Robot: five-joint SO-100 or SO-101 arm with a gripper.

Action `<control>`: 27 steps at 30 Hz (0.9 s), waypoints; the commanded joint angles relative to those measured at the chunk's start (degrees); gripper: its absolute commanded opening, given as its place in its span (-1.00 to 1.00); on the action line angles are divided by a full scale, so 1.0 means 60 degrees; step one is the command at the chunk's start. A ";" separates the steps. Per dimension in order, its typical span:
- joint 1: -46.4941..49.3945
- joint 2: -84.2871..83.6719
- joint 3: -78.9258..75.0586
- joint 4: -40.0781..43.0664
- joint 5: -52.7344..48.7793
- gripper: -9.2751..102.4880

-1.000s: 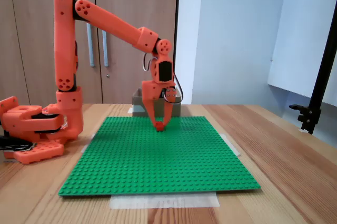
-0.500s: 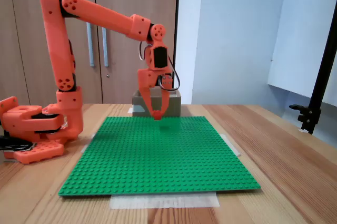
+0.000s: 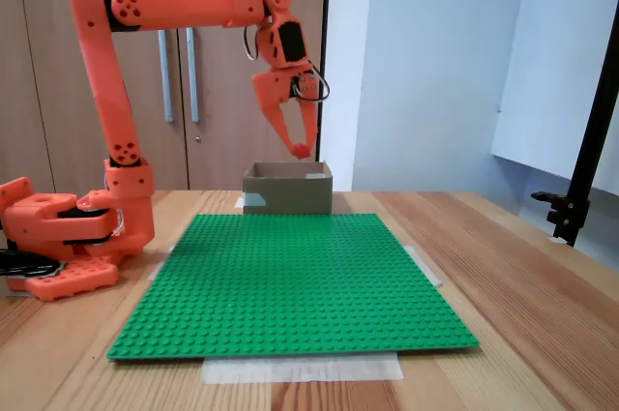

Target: Pick the red lego block and put it in the box.

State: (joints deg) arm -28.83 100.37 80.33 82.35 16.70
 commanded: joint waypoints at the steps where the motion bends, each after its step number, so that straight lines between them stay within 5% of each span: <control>1: -0.0322 0.0469 -0.0776 0.0029 0.0015 -0.75; 27: -0.2622 -0.0439 -0.1406 -0.0439 0.0044 -0.77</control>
State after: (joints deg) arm -44.12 98.44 75.67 79.54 16.61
